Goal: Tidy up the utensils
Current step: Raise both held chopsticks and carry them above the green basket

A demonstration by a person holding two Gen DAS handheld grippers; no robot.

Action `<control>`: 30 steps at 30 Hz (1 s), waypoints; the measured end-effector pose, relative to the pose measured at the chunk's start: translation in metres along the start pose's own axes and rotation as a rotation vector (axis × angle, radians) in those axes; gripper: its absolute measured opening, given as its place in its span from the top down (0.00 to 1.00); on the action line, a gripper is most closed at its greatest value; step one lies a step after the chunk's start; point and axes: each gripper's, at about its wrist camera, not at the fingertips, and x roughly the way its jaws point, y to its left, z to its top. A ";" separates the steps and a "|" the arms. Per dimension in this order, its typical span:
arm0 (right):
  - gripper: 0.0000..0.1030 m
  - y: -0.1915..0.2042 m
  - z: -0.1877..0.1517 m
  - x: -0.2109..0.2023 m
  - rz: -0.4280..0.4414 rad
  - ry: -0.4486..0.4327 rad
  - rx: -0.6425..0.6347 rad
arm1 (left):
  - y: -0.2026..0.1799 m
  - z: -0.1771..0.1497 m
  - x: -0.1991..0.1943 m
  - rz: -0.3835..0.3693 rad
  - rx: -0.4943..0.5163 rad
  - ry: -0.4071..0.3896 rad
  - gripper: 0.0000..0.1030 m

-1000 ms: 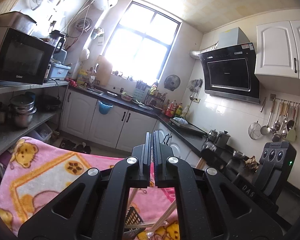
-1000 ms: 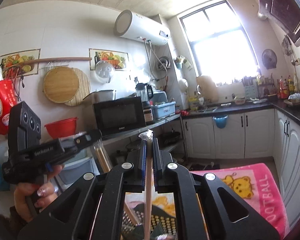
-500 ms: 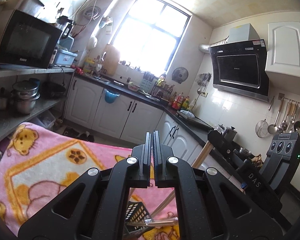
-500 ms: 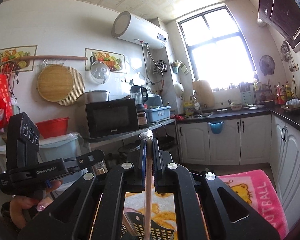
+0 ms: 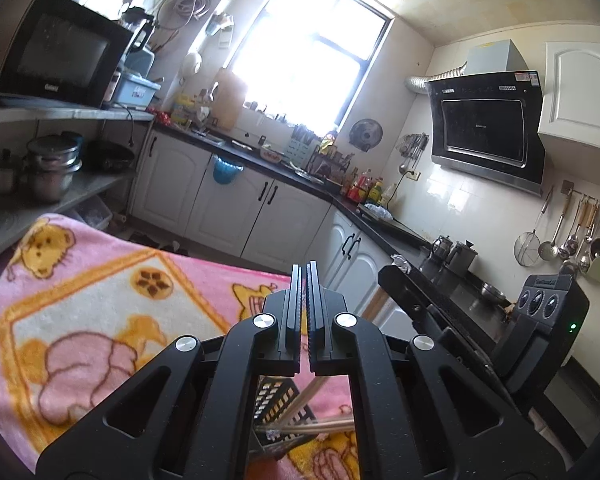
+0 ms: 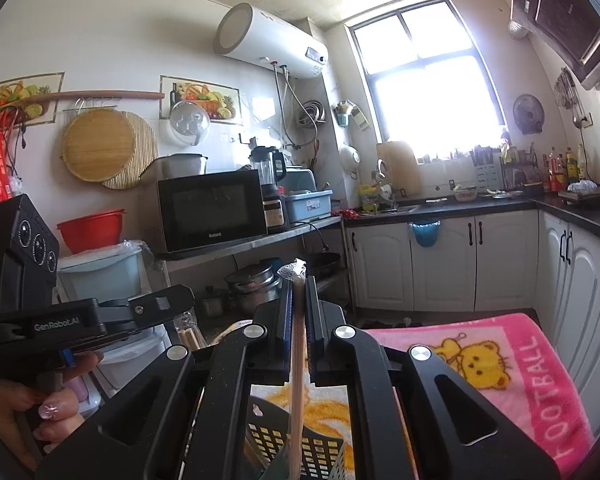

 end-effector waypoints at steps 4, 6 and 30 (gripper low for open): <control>0.94 -0.003 -0.011 0.003 -0.009 0.014 0.024 | 0.003 -0.007 0.001 -0.002 -0.011 0.012 0.99; 0.94 -0.005 -0.015 0.003 -0.019 0.019 0.035 | 0.004 -0.010 0.001 -0.001 -0.016 0.018 0.99; 0.60 -0.022 -0.033 -0.027 -0.032 0.198 0.153 | 0.012 -0.030 -0.008 0.073 -0.061 0.075 0.92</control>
